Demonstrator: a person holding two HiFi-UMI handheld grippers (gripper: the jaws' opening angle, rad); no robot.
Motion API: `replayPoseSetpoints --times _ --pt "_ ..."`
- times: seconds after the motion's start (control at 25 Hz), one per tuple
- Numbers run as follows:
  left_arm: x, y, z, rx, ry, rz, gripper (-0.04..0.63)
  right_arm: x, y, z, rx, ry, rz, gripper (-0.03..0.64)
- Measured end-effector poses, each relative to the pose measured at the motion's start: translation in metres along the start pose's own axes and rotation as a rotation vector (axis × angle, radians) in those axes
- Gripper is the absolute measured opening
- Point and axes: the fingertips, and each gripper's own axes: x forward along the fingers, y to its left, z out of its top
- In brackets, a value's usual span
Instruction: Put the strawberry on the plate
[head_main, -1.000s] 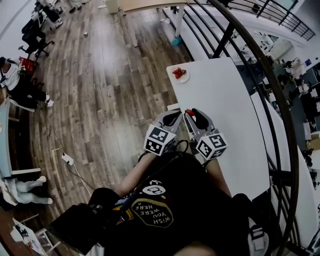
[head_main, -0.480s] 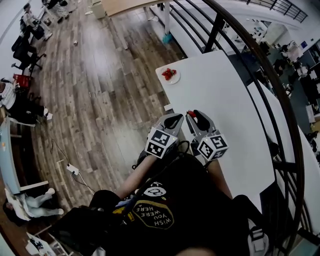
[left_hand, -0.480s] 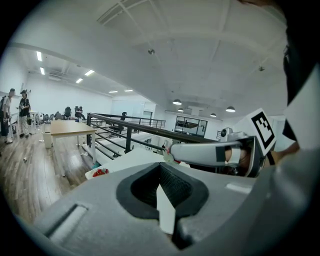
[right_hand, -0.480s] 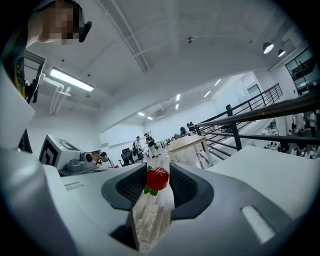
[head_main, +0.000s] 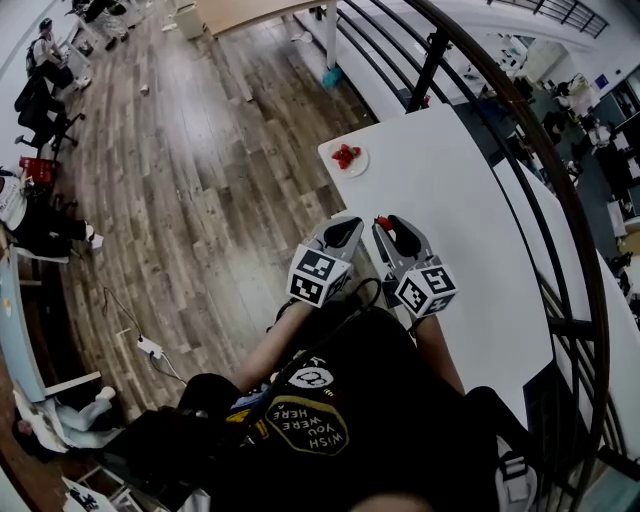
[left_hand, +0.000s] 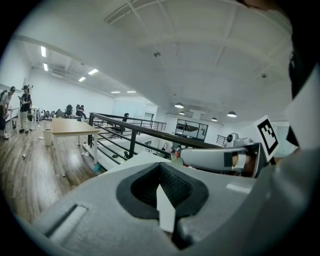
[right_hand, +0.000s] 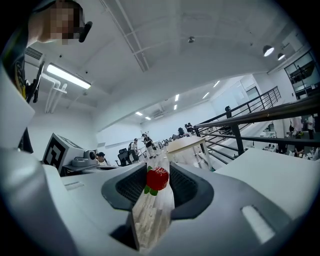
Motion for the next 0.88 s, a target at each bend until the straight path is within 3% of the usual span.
replayPoseSetpoints --times 0.52,0.88 --pt "-0.032 0.064 -0.018 -0.05 -0.014 0.011 0.002 0.059 0.037 -0.021 -0.009 0.025 -0.004 0.147" --pt "-0.017 0.082 -0.021 -0.102 -0.022 0.003 0.002 0.073 0.025 -0.028 -0.016 0.063 -0.023 0.147"
